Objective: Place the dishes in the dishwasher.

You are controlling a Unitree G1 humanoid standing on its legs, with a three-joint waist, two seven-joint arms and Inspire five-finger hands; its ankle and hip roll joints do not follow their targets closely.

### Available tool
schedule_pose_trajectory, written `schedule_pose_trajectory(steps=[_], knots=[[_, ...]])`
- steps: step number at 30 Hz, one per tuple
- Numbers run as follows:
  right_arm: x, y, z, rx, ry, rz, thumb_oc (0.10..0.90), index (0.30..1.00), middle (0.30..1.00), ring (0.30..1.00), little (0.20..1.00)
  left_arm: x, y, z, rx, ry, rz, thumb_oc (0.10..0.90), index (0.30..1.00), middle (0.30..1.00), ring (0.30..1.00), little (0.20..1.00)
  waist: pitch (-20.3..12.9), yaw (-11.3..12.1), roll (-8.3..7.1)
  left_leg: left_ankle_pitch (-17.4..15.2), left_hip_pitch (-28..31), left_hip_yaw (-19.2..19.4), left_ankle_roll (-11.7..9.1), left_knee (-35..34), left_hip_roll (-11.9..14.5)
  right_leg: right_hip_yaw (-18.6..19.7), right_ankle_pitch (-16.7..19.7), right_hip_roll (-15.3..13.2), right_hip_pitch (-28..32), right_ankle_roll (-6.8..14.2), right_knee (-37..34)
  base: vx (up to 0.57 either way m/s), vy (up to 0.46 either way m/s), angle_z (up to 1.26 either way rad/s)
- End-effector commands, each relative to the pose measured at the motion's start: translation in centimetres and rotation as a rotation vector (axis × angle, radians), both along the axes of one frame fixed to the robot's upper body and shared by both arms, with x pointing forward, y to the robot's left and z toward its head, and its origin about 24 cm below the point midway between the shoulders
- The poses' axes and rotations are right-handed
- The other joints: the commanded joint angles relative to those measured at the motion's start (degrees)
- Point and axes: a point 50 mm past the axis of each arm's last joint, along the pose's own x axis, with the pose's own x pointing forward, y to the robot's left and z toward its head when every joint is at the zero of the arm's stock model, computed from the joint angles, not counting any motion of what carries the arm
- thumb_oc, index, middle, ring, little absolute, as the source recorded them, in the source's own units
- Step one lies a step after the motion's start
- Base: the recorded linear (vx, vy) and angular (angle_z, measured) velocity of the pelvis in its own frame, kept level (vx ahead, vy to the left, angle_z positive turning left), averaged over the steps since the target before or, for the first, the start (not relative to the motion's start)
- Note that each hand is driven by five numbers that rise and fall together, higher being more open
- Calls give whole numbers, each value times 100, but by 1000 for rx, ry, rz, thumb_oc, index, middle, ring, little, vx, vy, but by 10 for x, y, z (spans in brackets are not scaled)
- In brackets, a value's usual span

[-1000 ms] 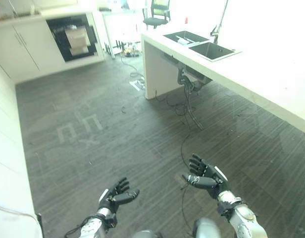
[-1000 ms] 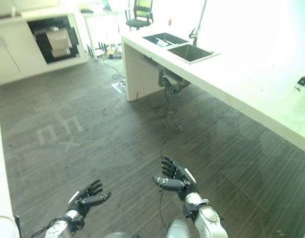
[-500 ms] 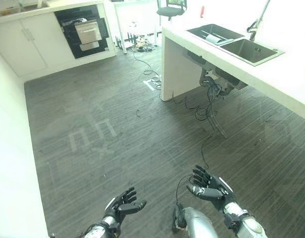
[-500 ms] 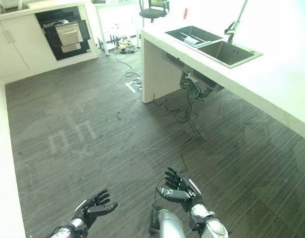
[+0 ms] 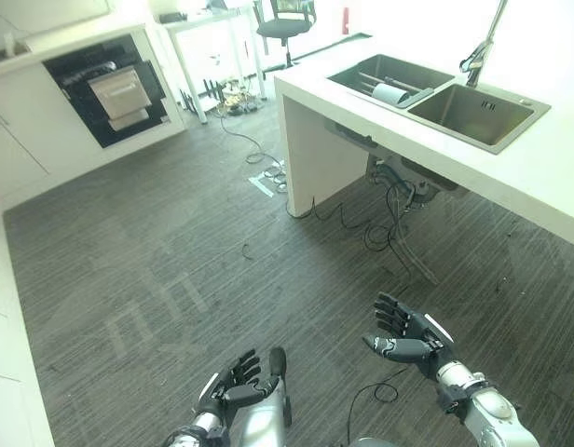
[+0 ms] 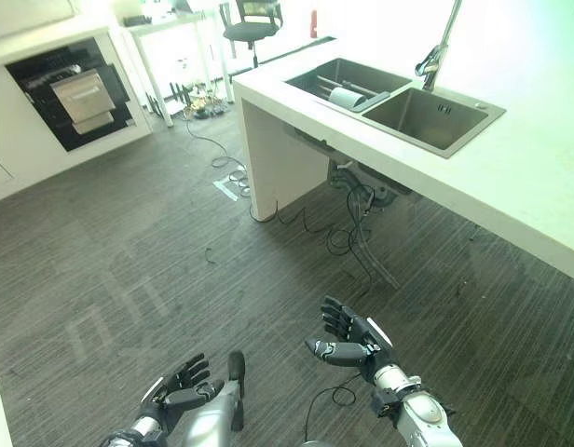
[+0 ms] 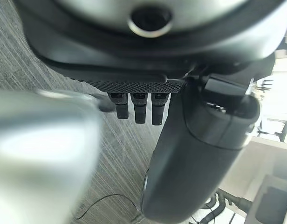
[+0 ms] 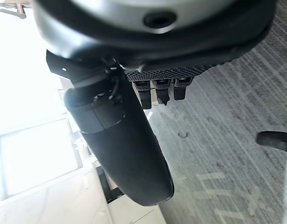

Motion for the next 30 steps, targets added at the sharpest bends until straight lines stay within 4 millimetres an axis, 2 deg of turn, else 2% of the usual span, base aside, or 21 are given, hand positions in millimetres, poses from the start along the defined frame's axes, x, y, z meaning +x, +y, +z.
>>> schedule_pose_trajectory(steps=[1,4,7,9,10,11,12,14,16,17,18,20,21,23,24,27,30], knots=[[19,3,54,45,-293,53,800,900,900,900,900,43,13,42,69,-264,-45,800,900,900,900,900,-367,22,-63,-360,918,341,-156,502,53,-234,-46,-818,-479,861,221,334,208,-79],[18,9,57,75,-309,44,800,900,900,900,900,55,18,54,107,-296,-85,800,900,900,900,900,-524,25,-98,-548,1100,362,-25,502,-29,-449,9,-1055,-393,1037,221,280,168,-21],[17,13,60,98,-336,24,800,900,900,900,900,63,22,62,150,-327,-125,800,900,900,900,900,-569,27,-148,-663,1209,285,122,502,-188,-582,229,-1228,-319,1160,221,226,155,-9],[21,18,61,117,-354,18,800,900,900,900,900,68,22,66,160,-341,-140,800,900,900,900,900,-617,27,-173,-741,1245,256,312,502,-352,-604,582,-1264,-211,1251,221,327,250,22],[22,22,62,126,-359,21,800,900,900,900,900,71,20,69,168,-349,-156,800,900,900,900,900,-656,-13,-150,-794,1299,260,444,502,-452,-642,1104,-1225,-143,1311,221,273,217,27],[22,23,62,127,-359,21,800,900,900,900,900,71,20,69,168,-350,-157,800,900,900,900,900,-656,-19,-138,-799,1314,254,456,502,-459,-655,1184,-1218,-144,1315,221,239,214,18],[23,25,62,131,-358,26,800,900,900,900,900,70,19,69,170,-351,-162,800,900,900,900,900,-648,-33,-95,-838,1379,235,506,502,-503,-687,1429,-1230,-247,1320,600,132,165,10],[23,29,63,150,-359,38,800,900,900,900,900,69,18,71,173,-355,-173,800,900,900,900,900,-599,-36,-17,-933,1535,196,595,502,-621,-645,1652,-1222,-814,1294,1866,145,199,-1],[26,35,64,149,-364,58,800,900,900,900,900,67,17,71,174,-355,-163,800,900,900,900,900,-533,-34,40,-969,1639,197,610,502,-655,-746,1498,-1112,-1288,1141,2028,140,95,-24],[26,37,65,151,-368,69,800,900,900,900,900,66,18,71,170,-352,-152,800,900,900,900,900,-497,-40,44,-938,1667,182,591,502,-685,-838,1371,-1017,-1378,1063,1754,202,8,-30],[26,37,66,152,-371,75,800,900,900,900,900,66,19,72,160,-353,-137,800,900,900,900,900,-480,-56,18,-919,1690,198,564,502,-713,-915,1305,-942,-1345,1039,1246,224,-53,-38],[22,34,69,150,-382,82,800,900,900,900,900,65,24,76,160,-366,-126,800,900,900,900,900,-409,-104,-33,-1013,1823,276,543,502,-720,-1078,1401,-955,-1327,1047,221,201,-104,-12],[21,31,70,146,-392,83,800,900,900,900,900,65,25,78,167,-377,-125,800,900,900,900,900,-355,-131,-131,-1085,1910,371,545,502,-796,-1065,1330,-1115,-1623,1102,221,182,-127,-12],[18,23,75,135,-422,73,800,900,900,900,900,63,29,83,188,-403,-120,800,900,900,900,900,-287,-199,-233,-1247,2105,546,552,502,-873,-1078,1493,-1367,-2197,1253,221,270,-175,-49],[18,16,80,143,-452,69,800,900,900,900,900,63,32,85,194,-417,-77,800,900,900,900,900,-212,-250,-254,-1495,2380,580,606,502,-922,-1048,1721,-1494,-2443,1341,221,306,-191,-27],[18,16,83,131,-458,78,800,900,900,900,900,62,34,84,179,-426,-19,800,900,900,900,900,-277,-278,-299,-1588,2492,567,604,502,-1008,-1013,1577,-1446,-2482,1379,221,290,-201,-3],[18,17,86,106,-479,60,800,900,900,900,900,67,34,94,172,-511,25,800,900,900,900,900,-420,-307,-331,-1784,2718,688,632,502,-951,-1100,1562,-1482,-2334,1354,221,327,-244,0]])
